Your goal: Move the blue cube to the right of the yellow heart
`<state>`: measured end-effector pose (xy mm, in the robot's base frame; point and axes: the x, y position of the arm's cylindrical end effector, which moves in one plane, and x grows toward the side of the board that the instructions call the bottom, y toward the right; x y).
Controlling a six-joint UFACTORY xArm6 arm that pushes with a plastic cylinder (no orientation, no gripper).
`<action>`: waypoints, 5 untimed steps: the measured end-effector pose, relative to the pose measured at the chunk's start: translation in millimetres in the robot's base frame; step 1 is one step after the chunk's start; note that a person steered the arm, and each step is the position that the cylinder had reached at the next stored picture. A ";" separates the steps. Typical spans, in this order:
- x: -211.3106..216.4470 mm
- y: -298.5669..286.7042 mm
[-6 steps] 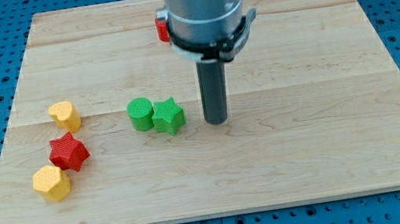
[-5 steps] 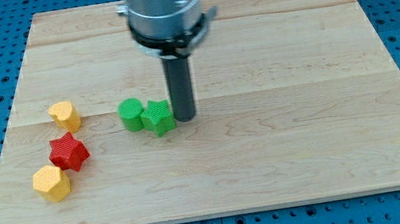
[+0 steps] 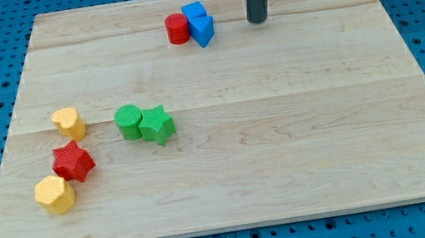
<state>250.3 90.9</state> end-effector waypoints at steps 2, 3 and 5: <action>-17.8 -87.9; 16.7 -128.2; 7.4 -130.3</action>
<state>257.7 -39.5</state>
